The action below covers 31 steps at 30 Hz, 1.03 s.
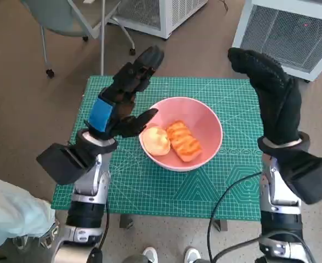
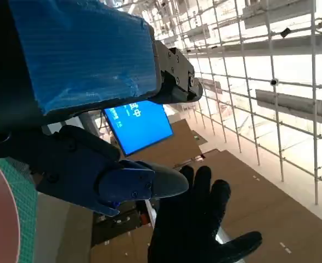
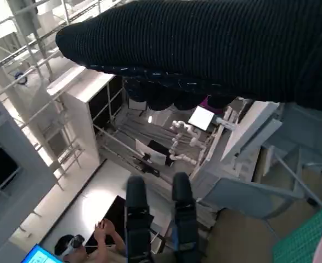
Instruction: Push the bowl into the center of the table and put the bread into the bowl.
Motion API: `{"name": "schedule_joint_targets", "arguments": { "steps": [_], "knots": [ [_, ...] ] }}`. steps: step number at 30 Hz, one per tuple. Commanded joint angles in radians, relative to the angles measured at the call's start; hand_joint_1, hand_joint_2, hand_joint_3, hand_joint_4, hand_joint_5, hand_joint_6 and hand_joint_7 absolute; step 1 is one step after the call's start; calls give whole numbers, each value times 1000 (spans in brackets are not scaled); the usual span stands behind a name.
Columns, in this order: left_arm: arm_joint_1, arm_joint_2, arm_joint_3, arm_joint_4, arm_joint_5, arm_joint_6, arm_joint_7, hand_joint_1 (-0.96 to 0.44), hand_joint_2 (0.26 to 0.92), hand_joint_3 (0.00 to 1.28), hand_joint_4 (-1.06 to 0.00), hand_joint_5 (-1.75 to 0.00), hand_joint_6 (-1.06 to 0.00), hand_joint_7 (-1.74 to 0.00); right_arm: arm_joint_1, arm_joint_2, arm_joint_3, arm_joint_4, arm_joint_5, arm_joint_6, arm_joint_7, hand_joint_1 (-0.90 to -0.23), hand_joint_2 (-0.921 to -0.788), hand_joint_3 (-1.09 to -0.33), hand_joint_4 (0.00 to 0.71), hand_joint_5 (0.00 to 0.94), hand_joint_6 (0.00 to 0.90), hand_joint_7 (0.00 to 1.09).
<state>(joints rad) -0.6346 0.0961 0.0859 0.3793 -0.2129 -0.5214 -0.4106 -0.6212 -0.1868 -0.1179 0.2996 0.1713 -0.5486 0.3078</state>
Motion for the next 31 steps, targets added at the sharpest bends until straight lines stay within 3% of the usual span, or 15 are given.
{"name": "schedule_joint_targets", "arguments": {
  "steps": [1,23,31],
  "knots": [
    [-34,6,8,44,-7,-40,-9,-656,921,395,-205,0,-310,-6,-8,-2,3,24,-5,2,1,-630,-921,-723,246,0,-1,525],
    [-55,-14,17,143,-8,-124,6,-591,921,384,-222,-6,-319,-15,-15,11,9,60,3,-7,4,-641,-921,-726,251,3,-1,529],
    [-46,-12,17,146,-7,-139,3,-585,921,382,-224,-6,-314,-13,-2,16,15,59,-9,-18,-2,-641,-921,-726,251,3,-1,530]
  ]
}}
